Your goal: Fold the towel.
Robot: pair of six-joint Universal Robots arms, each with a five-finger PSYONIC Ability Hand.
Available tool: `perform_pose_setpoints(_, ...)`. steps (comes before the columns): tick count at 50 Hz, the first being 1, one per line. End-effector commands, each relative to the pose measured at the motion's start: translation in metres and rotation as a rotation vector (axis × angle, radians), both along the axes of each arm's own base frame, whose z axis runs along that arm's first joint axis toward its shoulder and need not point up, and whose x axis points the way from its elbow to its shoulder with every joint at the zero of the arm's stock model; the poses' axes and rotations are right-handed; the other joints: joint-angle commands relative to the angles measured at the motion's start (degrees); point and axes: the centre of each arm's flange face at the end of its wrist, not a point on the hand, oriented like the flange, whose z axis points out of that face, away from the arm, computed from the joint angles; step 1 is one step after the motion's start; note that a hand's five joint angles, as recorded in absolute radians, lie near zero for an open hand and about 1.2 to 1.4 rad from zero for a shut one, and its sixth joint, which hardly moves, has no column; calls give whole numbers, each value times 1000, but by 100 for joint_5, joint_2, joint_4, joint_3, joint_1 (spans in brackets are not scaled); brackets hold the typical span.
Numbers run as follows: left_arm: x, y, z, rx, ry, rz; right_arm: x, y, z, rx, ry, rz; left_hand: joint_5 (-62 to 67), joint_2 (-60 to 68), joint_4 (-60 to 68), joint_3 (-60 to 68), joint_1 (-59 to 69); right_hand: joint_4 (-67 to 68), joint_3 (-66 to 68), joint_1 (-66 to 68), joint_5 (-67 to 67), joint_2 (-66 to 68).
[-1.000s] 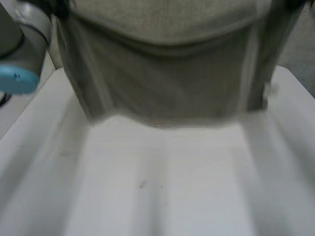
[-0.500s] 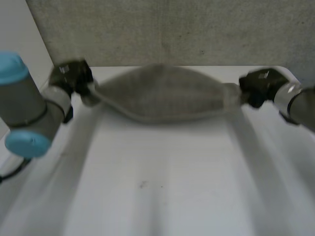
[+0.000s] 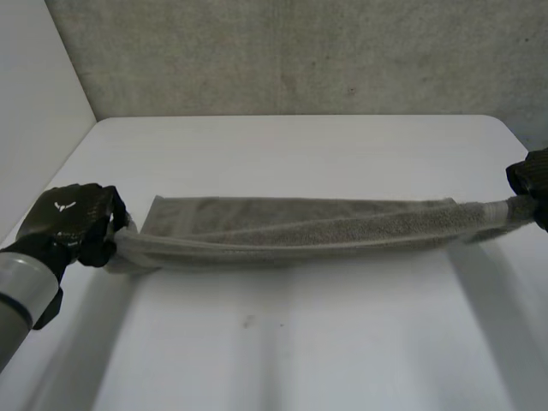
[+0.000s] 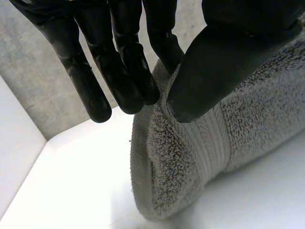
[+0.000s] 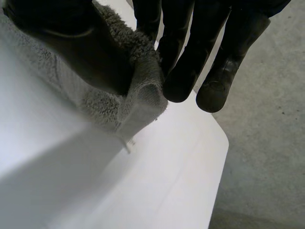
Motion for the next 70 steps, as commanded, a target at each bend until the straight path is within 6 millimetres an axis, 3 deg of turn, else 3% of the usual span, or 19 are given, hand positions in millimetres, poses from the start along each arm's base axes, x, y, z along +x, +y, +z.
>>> perform_pose_setpoints(1,-4,1,-6,23,-1,-43,0,-5,-21,84,-29,41,1141,1023,1012,1023,1198,295,380,434,351,462)
perform_pose_setpoints(6,-13,-36,-25,74,-18,-50,-3,-39,-56,169,-19,-2,1141,1023,1012,1023,1198,295,380,434,351,462)
perform_pose_setpoints(9,-15,-47,-30,84,-22,-45,-1,-46,-62,179,-12,-10,1141,1023,1012,1023,1198,295,380,434,351,462)
perform_pose_setpoints(11,-22,-67,-36,87,-31,-34,6,-59,-75,193,-7,-15,1141,1023,1012,1023,1198,295,380,434,351,462)
perform_pose_setpoints(19,-36,-112,-47,85,-54,7,17,-95,-100,224,-79,-38,1141,1023,1012,1023,1198,295,380,434,351,462)
perform_pose_setpoints(25,-57,-128,-61,108,-73,-7,28,-118,-110,203,-73,-70,1141,1023,1012,1023,1198,295,380,434,351,462)
perform_pose_setpoints(37,-74,-154,-77,63,-159,14,48,-142,-120,149,-40,-80,1141,1023,1012,1023,1198,295,380,434,351,462)
perform_pose_setpoints(38,-80,-153,-78,55,-168,1,49,-146,-120,137,-40,-89,361,242,232,243,418,-1231,-1146,-1092,-1175,-1064)
perform_pose_setpoints(39,-80,-153,-78,55,-168,0,49,-146,-120,137,-40,-89,353,234,224,235,410,-1247,-1162,-1108,-1190,-1079)
perform_pose_setpoints(40,-83,-154,-77,47,-173,-5,49,-150,-117,119,-40,-108,-2411,-2530,-2540,-2530,-2354,-6705,-6620,-6566,-6649,-6538)
perform_pose_setpoints(41,-85,-155,-75,35,-176,0,49,-154,-111,93,-48,-126,-4837,-4956,-4966,-4955,-4780,-6705,-6620,-6566,-6649,-6538)
perform_pose_setpoints(42,-85,-155,-75,35,-176,0,49,-154,-111,92,-49,-126,-4861,-4980,-4990,-4980,-4804,-6705,-6620,-6566,-6649,-6538)
perform_pose_setpoints(43,-86,-157,-70,19,-176,22,49,-159,-104,59,-66,-142,-5859,-5977,-5988,-5977,-5802,-6705,-6620,-6566,-6649,-6538)
perform_pose_setpoints(44,-86,-157,-70,18,-176,22,48,-159,-104,58,-66,-142,-5859,-5977,-5988,-5977,-5802,-6705,-6620,-6566,-6649,-6538)
perform_pose_setpoints(48,-85,-164,-45,-57,-162,106,49,-175,-69,-68,-162,-173,-5859,-5977,-5988,-5977,-5802,-6705,-6620,-6566,-6649,-6538)
perform_pose_setpoints(54,-88,-156,-3,-142,-122,126,47,-168,-30,-141,-231,-186,-5859,-5977,-5988,-5977,-5802,-6705,-6620,-6566,-6649,-6538)
perform_pose_setpoints(57,-87,-147,7,-150,-118,120,44,-157,-23,-135,-240,-179,-5859,-5977,-5988,-5977,-5802,-6705,-6620,-6566,-6649,-6538)
perform_pose_setpoints(63,-82,-132,12,-140,-124,108,43,-136,-16,-128,-235,-158,-5859,-5977,-5988,-5977,-5802,-6705,-6620,-6566,-6649,-6538)
perform_pose_setpoints(70,-78,-109,-5,-63,-150,48,48,-98,-36,-43,-211,-62,-5586,-5704,-5714,-5704,-5529,-6705,-6620,-6566,-6649,-6538)
